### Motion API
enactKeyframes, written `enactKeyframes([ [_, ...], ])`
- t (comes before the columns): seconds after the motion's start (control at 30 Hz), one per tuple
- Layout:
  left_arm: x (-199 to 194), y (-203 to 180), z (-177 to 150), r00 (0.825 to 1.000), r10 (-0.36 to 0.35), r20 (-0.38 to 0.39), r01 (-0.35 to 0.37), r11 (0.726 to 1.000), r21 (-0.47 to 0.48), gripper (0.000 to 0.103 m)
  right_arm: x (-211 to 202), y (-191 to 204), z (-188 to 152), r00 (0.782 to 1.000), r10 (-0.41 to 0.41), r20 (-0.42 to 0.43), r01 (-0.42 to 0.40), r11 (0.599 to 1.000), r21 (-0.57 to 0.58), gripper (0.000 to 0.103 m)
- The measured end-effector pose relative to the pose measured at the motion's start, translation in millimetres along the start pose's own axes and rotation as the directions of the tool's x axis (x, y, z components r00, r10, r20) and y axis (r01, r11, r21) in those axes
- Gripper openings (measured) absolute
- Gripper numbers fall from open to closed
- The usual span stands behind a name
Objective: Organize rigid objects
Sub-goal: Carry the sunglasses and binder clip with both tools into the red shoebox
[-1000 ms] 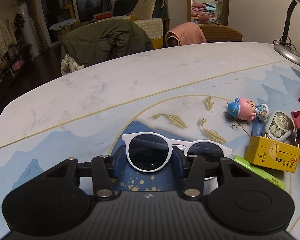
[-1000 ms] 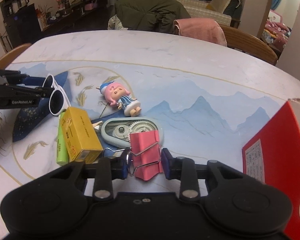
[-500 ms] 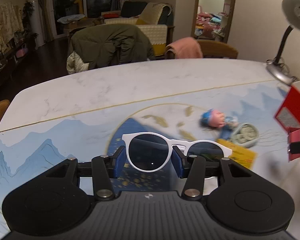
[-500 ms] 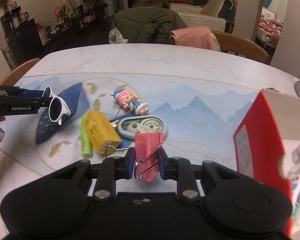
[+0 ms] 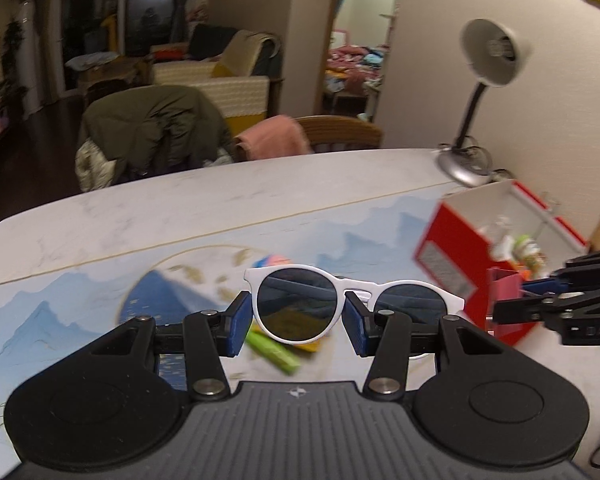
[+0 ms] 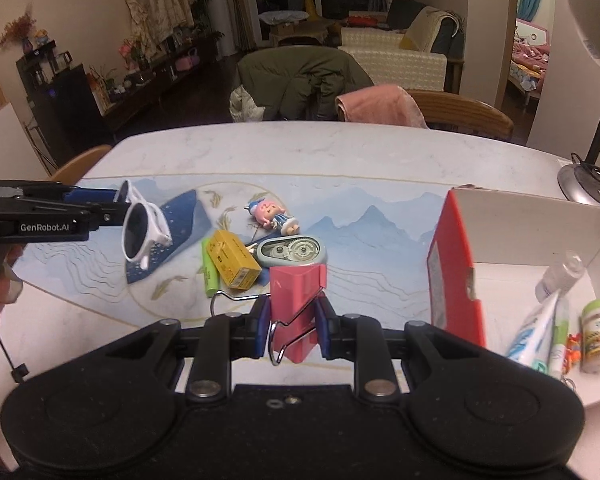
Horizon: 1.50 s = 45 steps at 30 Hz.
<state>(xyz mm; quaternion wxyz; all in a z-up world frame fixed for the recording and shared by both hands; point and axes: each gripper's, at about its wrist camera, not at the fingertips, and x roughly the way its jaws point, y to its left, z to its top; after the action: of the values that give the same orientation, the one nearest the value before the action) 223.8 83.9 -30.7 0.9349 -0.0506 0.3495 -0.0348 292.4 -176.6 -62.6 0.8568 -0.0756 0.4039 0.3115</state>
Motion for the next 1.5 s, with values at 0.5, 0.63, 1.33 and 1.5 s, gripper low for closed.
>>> enactKeyframes([
  [0.5, 7.5, -124.0, 23.8, 0.993, -0.116, -0.001, 0.115, 0.991, 0.060, 0.048, -55.1, -71.3, -13.3, 0.999, -0.009, 0.043, 0.008, 1.000, 0.016, 0.023],
  [0.63, 22.0, -157.4, 29.9, 0.990, -0.138, -0.008, 0.138, 0.987, 0.077, 0.048, -63.1, -101.1, -17.8, 0.998, -0.027, 0.051, 0.026, 0.999, 0.031, 0.023],
  [1.33, 149.4, -272.5, 63.9, 0.987, -0.083, -0.137, 0.100, 0.988, 0.117, 0.048, -50.3, -241.6, -38.6, 0.990, -0.139, -0.009, 0.139, 0.986, 0.097, 0.023],
  [1.5, 179.3, -284.5, 69.5, 0.982, -0.044, -0.182, 0.067, 0.990, 0.125, 0.048, -34.0, -254.3, -41.1, 0.989, -0.140, -0.044, 0.144, 0.986, 0.079, 0.023],
])
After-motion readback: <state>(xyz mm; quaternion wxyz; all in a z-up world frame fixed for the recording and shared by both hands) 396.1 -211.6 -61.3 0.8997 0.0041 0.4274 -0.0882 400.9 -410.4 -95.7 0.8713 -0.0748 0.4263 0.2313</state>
